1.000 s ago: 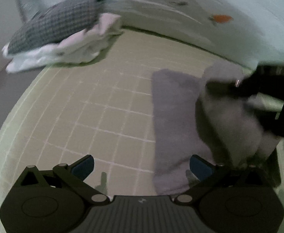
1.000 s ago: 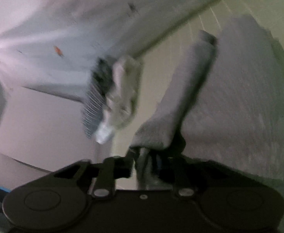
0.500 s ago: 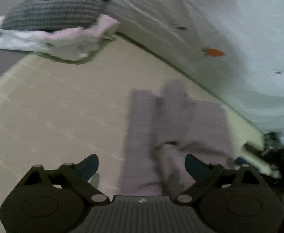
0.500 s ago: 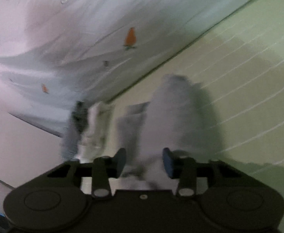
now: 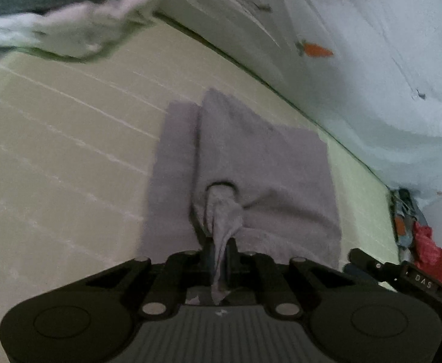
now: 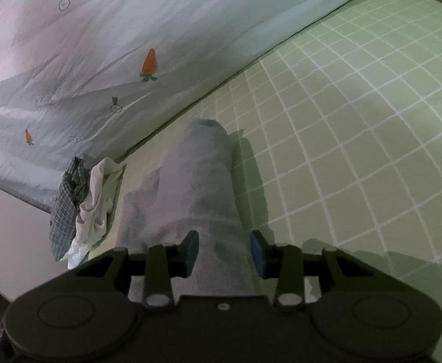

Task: Fold clothes
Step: 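Grasp the folded grey bundle with the right tool and lift it, then carry the grey bundle with the right tool onto the checkered shirt stack and release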

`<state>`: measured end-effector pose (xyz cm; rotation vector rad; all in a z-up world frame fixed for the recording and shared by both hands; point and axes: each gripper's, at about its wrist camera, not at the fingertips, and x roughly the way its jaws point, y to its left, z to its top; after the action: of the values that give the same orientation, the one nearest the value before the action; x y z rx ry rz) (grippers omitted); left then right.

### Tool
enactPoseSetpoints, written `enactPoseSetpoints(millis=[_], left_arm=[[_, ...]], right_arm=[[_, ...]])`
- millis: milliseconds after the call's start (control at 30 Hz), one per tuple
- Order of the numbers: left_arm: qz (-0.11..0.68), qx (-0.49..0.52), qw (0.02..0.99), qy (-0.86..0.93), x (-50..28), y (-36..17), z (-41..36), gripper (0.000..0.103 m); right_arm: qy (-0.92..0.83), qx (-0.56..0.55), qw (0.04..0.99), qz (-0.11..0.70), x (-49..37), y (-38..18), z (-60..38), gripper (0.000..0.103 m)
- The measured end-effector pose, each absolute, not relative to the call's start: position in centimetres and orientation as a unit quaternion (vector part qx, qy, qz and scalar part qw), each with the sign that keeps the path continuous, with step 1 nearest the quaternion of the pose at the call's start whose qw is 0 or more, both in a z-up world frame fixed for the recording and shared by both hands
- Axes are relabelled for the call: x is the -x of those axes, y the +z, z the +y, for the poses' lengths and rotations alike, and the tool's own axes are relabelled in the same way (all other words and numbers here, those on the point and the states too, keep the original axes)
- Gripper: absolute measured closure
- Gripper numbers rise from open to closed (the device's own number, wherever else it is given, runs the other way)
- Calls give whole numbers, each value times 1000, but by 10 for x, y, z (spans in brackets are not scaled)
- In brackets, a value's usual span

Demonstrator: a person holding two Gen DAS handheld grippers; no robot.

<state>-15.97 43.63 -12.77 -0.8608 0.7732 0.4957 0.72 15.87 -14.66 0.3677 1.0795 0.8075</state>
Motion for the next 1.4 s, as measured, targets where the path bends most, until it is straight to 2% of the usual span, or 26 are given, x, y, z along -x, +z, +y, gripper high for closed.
enactPoseSetpoints(millis=[167, 267, 333, 367, 500, 600, 733, 967, 1067, 1100, 1133, 1167, 1200, 1233, 1300, 1333, 1400], left_arm=[[383, 377, 787, 304, 189, -138, 445, 91], [364, 373, 792, 318, 201, -132, 449, 64], [343, 375, 805, 307, 201, -127, 451, 38], [336, 371, 812, 301, 197, -124, 452, 35], [345, 334, 831, 280, 169, -120, 455, 34], [354, 328, 835, 265, 144, -128, 466, 34], [372, 331, 829, 254, 117, -142, 478, 33], [386, 330, 824, 250, 105, -164, 486, 28], [368, 343, 829, 244, 107, -167, 489, 29], [359, 351, 830, 244, 109, -168, 490, 32], [351, 359, 829, 245, 111, -168, 492, 43], [346, 364, 828, 249, 112, -169, 493, 49], [342, 371, 826, 251, 112, -171, 494, 63], [340, 387, 822, 245, 113, -173, 496, 84], [329, 420, 811, 239, 115, -176, 498, 87], [326, 416, 814, 242, 114, -173, 495, 88], [326, 393, 825, 243, 111, -164, 489, 89]], right_arm=[[372, -142, 763, 509, -4, -153, 166, 60], [379, -122, 763, 510, -1, -153, 174, 54], [384, -111, 765, 505, 0, -152, 179, 49], [387, -108, 765, 503, 0, -151, 181, 48], [386, -100, 770, 498, -6, -152, 191, 33], [383, -94, 773, 496, -12, -154, 200, 27], [386, -87, 772, 498, -20, -156, 213, 23], [398, -67, 761, 508, -30, -165, 239, 21], [401, -70, 751, 520, -35, -171, 248, 21], [403, -71, 747, 523, -36, -174, 250, 22], [406, -72, 743, 527, -37, -176, 253, 22], [410, -70, 738, 531, -38, -177, 257, 24], [415, -70, 733, 535, -38, -179, 260, 28], [418, -72, 728, 539, -38, -180, 263, 36], [418, -84, 720, 547, -39, -180, 267, 48], [421, -80, 720, 546, -39, -178, 269, 60], [434, -59, 722, 535, -37, -171, 275, 71]])
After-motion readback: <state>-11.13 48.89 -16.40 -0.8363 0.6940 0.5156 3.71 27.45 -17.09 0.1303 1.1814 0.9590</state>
